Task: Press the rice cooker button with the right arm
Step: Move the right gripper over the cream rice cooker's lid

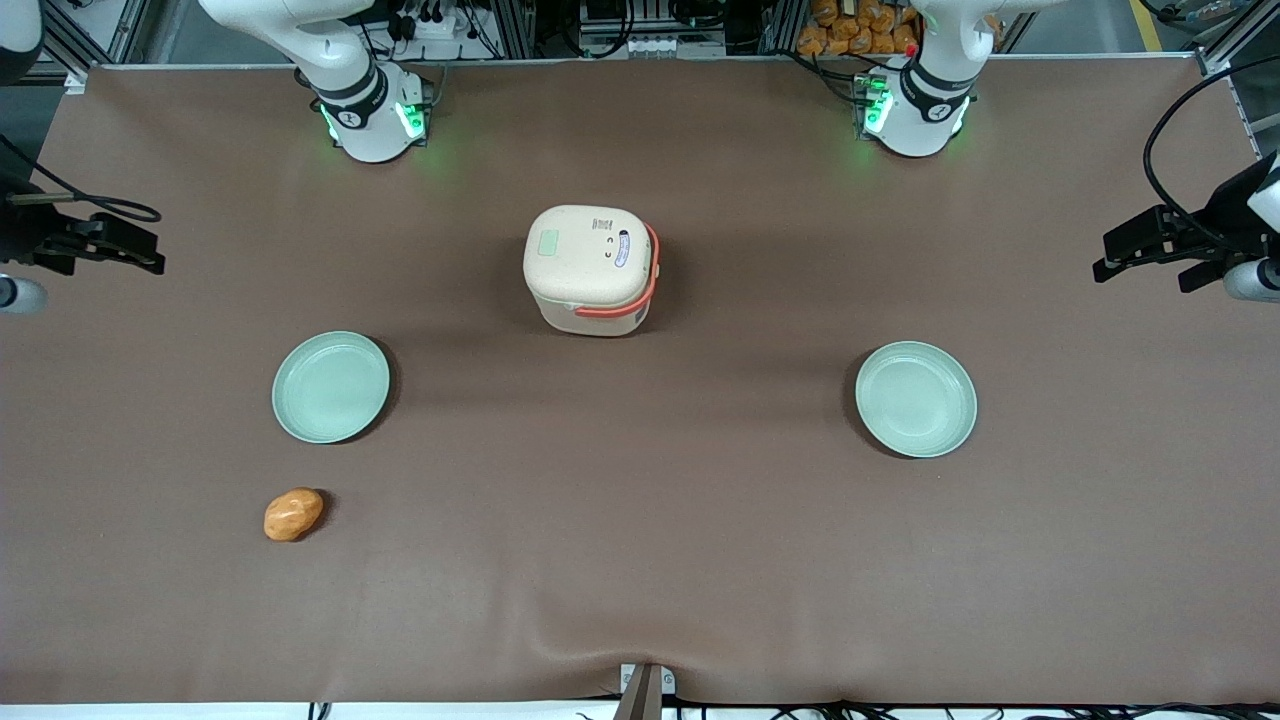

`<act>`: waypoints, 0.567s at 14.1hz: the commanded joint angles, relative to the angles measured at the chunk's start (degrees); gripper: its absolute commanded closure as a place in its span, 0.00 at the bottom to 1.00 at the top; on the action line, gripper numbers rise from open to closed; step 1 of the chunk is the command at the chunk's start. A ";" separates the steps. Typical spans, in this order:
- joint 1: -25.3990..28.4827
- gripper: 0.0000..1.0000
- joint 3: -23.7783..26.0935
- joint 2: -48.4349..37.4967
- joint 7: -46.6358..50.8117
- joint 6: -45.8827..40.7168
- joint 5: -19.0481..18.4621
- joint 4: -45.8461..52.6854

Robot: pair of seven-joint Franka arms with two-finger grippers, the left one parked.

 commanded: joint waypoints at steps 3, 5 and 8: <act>8.29 0.00 0.13 0.64 -0.58 -5.14 -0.43 0.42; 13.12 0.00 0.13 1.86 -0.05 -4.70 -0.78 0.51; 19.45 0.00 0.13 4.07 0.13 -0.94 -0.70 0.42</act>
